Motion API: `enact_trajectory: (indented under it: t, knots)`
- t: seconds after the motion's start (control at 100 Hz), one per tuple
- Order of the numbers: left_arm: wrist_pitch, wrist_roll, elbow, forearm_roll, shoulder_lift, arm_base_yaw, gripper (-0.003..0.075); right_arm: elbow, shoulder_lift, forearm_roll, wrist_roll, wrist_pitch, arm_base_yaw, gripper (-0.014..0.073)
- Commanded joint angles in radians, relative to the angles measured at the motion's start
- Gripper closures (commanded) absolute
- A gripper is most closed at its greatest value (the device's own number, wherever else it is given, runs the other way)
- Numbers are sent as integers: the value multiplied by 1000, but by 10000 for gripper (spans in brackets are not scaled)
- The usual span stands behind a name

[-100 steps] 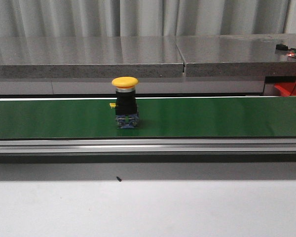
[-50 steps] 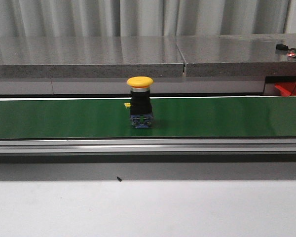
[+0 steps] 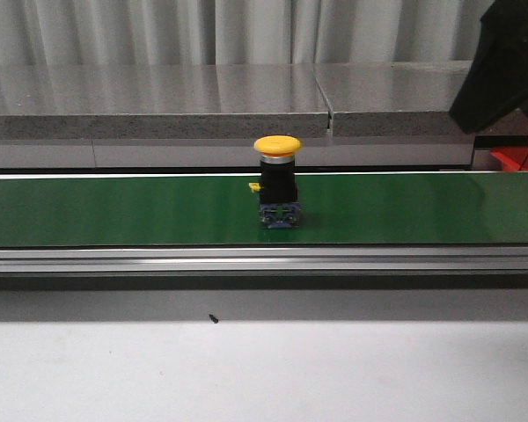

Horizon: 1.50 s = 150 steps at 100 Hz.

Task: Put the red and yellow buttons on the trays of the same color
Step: 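Grasp the second yellow button on the belt with the right gripper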

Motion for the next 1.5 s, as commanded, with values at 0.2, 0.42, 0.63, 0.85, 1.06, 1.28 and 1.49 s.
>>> enact_trajectory:
  t: [0.2, 0.42, 0.63, 0.85, 1.06, 1.28, 1.49]
  knots:
    - [-61, -1, -26, -20, 8, -9, 739, -55, 49, 10, -41, -36, 114, 66]
    - [-61, -1, -26, -20, 8, -9, 739, -136, 127, 11, -44, -20, 150, 66]
    - [-61, -1, -26, -20, 8, -9, 739, -239, 226, 15, -80, 80, 177, 66]
    - [-61, -1, -26, -20, 8, -9, 739, -315, 328, 15, -80, 67, 179, 66]
    - [-61, -1, -26, -20, 8, -9, 739, -351, 396, 17, -79, 1, 179, 171]
    - [-61, -1, -26, -20, 8, -9, 739, -351, 413, 18, -78, -13, 179, 430]
    - [-61, -1, -26, -20, 8, -9, 739, -350, 393, 18, -73, -16, 179, 455]
